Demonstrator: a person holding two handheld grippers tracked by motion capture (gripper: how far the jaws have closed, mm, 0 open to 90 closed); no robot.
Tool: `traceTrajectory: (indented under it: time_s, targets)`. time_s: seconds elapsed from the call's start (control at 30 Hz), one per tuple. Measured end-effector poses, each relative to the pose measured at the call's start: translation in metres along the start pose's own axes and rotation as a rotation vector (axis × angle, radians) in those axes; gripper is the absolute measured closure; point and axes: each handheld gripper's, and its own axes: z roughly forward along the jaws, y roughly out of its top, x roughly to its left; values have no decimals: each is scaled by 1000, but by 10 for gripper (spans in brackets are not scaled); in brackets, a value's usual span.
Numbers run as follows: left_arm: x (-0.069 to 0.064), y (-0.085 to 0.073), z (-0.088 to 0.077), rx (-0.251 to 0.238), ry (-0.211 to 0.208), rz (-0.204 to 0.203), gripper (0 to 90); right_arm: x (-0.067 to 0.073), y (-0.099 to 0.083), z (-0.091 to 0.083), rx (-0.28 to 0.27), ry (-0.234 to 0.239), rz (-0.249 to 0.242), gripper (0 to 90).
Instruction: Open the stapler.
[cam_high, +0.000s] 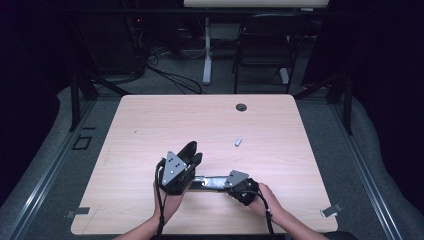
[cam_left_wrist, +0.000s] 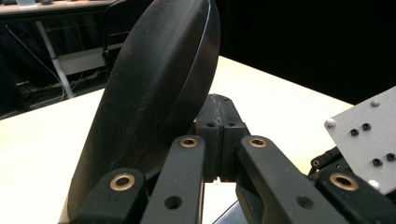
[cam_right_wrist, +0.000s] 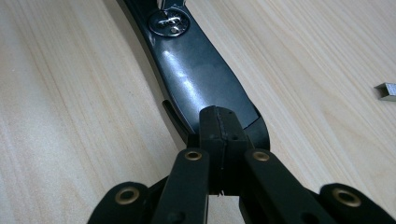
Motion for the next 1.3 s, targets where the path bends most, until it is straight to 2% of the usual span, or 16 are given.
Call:
traceTrajectory:
  time_s: [0.57, 0.63, 0.7, 1.3]
  targets:
    - [13, 4, -14, -32, 35, -39, 900, -1, 0, 0, 3, 1, 0, 900]
    - [16, 5, -16, -41, 45, -46, 900, -1, 0, 1, -10, 10, 15, 900]
    - [18, 6, -17, -44, 47, -49, 900, -1, 0, 0, 4, 2, 3, 900]
    - [33, 7, -33, -44, 71, -62, 899, -1, 1, 0, 2, 2, 9, 900]
